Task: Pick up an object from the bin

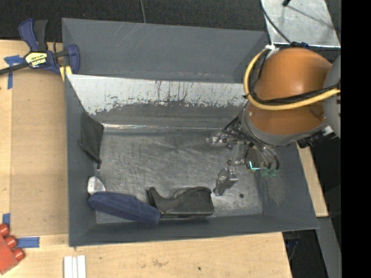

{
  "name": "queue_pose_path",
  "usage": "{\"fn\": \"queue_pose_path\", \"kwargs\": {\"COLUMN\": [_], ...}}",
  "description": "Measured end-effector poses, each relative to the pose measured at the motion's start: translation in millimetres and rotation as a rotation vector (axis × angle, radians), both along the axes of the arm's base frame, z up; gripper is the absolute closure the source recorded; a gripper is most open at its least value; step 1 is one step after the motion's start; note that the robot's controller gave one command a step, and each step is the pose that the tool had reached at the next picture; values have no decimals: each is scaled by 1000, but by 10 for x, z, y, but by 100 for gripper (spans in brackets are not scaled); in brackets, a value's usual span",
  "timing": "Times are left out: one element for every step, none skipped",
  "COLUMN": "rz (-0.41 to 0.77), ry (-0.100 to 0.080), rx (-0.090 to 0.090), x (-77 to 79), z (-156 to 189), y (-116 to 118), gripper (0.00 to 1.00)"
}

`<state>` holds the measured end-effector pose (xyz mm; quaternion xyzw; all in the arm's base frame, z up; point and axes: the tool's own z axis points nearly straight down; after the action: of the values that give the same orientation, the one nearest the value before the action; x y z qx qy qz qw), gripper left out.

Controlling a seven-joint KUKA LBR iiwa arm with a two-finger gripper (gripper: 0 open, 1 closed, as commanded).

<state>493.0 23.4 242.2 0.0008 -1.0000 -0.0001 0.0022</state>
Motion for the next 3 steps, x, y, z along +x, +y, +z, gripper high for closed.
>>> {"fn": "queue_pose_path", "kwargs": {"rz": [10,8,271], "ry": [1,-7,-8], "rx": [0,5,0], "x": [-12,49,13], "z": [-1110,-1324,-1278], "y": [308,188,-81], "gripper": [0,0,0]}}
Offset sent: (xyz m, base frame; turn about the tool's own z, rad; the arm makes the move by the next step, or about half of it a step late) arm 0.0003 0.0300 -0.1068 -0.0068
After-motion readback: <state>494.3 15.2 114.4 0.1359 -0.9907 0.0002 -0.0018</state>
